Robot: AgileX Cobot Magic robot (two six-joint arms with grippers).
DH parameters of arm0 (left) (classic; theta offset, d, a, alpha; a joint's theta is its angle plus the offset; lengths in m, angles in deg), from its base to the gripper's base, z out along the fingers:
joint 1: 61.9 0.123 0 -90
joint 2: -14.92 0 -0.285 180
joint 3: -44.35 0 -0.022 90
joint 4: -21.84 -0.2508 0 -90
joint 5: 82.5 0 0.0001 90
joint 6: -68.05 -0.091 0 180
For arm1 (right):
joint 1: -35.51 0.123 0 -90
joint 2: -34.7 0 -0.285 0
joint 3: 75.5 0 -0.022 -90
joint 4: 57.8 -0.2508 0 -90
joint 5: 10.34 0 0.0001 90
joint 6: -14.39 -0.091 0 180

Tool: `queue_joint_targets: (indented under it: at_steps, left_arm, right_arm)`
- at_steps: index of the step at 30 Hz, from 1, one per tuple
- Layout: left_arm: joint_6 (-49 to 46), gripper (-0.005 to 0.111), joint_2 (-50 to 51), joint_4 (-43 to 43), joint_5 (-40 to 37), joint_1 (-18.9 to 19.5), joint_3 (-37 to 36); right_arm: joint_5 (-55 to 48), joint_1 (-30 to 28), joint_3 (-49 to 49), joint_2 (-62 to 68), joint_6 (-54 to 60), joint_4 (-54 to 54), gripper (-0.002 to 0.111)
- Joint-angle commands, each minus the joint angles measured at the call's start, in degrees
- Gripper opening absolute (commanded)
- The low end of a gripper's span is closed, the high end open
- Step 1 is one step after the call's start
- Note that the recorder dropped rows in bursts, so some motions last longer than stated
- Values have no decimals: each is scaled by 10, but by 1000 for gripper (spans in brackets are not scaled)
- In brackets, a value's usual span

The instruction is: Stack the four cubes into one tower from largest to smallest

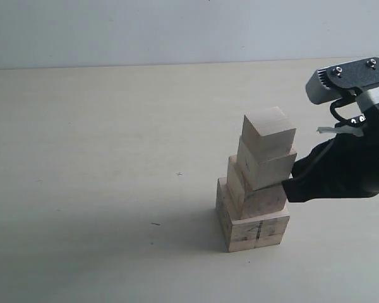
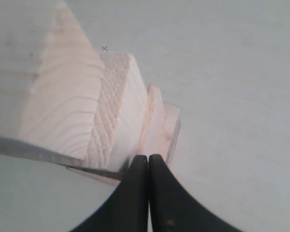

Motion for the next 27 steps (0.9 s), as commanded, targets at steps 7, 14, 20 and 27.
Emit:
queue_joint_targets:
  at_steps: [7,14,20,27]
  left_arm:
    - [0,0,-4,-2,3,1,-2]
    - [0,0,-4,-2,3,1,-2]
    - [0,0,-4,-2,3,1,-2]
    - [0,0,-4,-2,3,1,-2]
  right_arm:
    - [-9,-3,1,2,5,-13,0]
    - [-15,-3,1,2,8,-20,0]
    - [-20,-3,1,-7,30,-37,0]
    - [-24,-3,1,-9,30,-37,0]
